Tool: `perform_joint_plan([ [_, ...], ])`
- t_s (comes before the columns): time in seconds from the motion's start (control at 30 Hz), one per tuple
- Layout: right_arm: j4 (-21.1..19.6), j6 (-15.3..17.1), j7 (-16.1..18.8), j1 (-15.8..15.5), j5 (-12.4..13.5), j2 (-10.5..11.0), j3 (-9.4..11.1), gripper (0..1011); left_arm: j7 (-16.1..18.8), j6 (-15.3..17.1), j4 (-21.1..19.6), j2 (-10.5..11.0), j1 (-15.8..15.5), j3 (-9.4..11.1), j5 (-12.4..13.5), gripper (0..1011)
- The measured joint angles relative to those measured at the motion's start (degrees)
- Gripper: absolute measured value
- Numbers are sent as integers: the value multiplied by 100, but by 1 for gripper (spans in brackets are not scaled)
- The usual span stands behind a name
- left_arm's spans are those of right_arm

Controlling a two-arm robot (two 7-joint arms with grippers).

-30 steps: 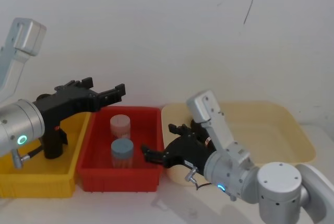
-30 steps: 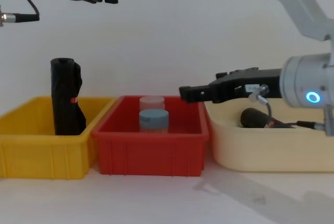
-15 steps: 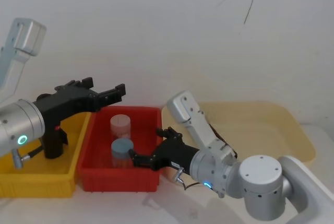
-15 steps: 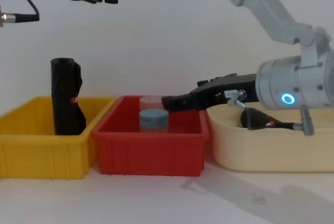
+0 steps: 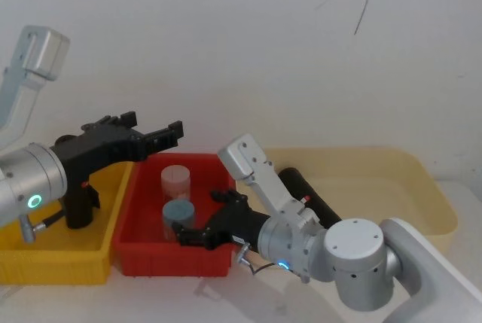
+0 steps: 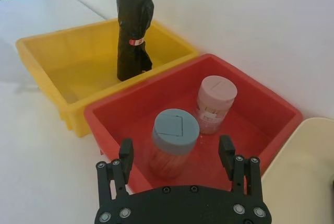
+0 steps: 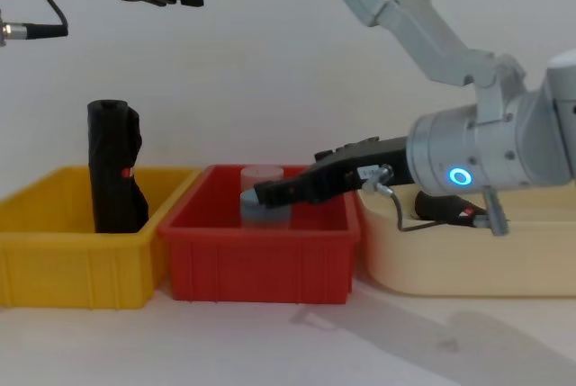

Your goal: Pick up the garbage bag with the one hand and transfer it to the other hand.

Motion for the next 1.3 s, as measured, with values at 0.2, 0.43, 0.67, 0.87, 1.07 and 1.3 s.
perform_joint_plan([
  [0.2,195,84,24,113,-18,-156,-12,1000,0,0,0,0,0,0,0,1000],
  [0.43,335,268,28,192,33,-307,56,1000,0,0,0,0,0,0,0,1000],
  [0.67,512,444,-14,272,136,-484,146,999,0,0,0,0,0,0,0,1000],
  [0.87,680,511,-57,340,194,-609,189,1000,0,0,0,0,0,0,0,1000],
  [1.07,881,468,-87,417,195,-706,191,1000,0,0,0,0,0,0,0,1000],
  [1.3,1129,330,-99,488,139,-793,161,1000,0,0,0,0,0,0,0,1000],
])
